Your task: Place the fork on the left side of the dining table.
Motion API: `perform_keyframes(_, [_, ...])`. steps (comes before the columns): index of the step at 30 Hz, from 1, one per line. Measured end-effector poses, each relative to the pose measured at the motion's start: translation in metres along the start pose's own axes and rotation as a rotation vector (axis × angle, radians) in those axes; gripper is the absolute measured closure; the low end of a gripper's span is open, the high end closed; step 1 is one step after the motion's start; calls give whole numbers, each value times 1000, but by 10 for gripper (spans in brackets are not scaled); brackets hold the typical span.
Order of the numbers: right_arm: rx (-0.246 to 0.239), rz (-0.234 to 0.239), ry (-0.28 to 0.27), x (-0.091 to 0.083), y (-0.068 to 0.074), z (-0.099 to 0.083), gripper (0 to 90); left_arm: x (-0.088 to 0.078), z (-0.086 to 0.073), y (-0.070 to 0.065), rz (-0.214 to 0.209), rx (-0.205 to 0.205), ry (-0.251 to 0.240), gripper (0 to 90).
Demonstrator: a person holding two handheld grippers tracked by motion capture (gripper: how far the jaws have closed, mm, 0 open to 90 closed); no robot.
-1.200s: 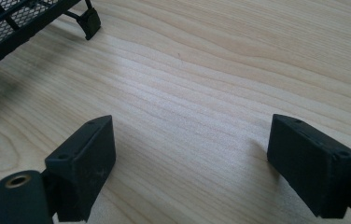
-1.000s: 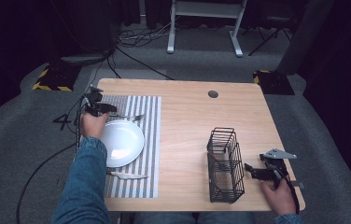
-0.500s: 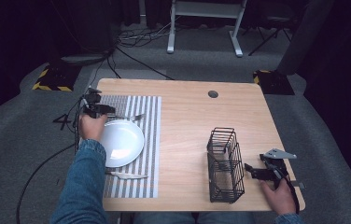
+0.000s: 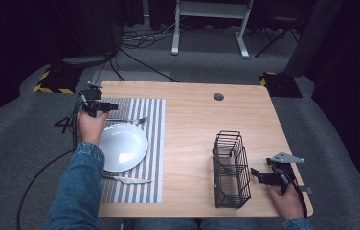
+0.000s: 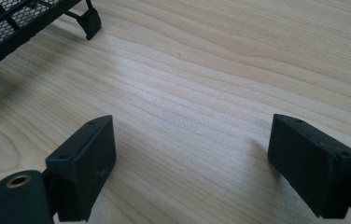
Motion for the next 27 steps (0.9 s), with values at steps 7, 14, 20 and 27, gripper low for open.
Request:
perform_keyframes(7, [-5, 7, 2, 0, 0, 0, 149, -31, 3, -22, -6, 58, -54, 432])
perform_keyframes(14, [-5, 7, 2, 0, 0, 0, 149, -64, -1, -53, -30, 125, -101, 430])
perform_keyframes(20, [-10, 12, 1, 0, 0, 0, 148, -84, -12, -79, -43, 149, -116, 428])
perform_keyframes(27, [-16, 21, 1, -1, 1, -1, 148, -104, -29, -114, -74, 201, -141, 420])
Point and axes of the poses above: each handheld gripper's, and its own axes: x roughly forward along the jaws, z roughly out of its top, y roughly to its left, the point moved 7 cm from there along x, roughly forward along the jaws
